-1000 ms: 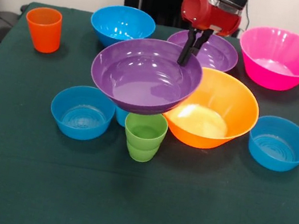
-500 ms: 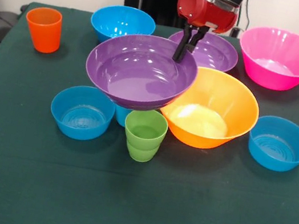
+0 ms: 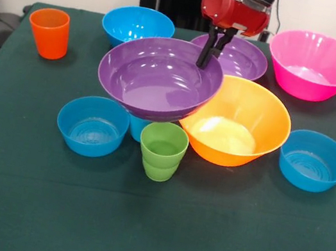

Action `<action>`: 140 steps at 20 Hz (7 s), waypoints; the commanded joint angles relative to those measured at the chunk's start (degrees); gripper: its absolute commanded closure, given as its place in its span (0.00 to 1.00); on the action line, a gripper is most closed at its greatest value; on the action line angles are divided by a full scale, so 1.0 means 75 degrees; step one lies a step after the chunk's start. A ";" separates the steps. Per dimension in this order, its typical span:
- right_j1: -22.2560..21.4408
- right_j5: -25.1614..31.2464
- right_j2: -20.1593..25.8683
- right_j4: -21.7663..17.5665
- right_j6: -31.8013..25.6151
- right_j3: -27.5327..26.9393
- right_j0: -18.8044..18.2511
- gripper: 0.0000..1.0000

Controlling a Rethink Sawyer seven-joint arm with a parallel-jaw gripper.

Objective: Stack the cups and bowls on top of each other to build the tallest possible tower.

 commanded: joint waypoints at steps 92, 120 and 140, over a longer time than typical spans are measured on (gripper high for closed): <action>0.1413 0.0028 -0.1430 0.1424 0.1686 -0.1259 0.1815 1.00; 0.1416 -0.0099 -0.1211 0.2109 0.1481 -0.0962 0.1585 1.00; 0.1344 0.0049 -0.0904 0.2470 0.1183 -0.0702 0.1267 1.00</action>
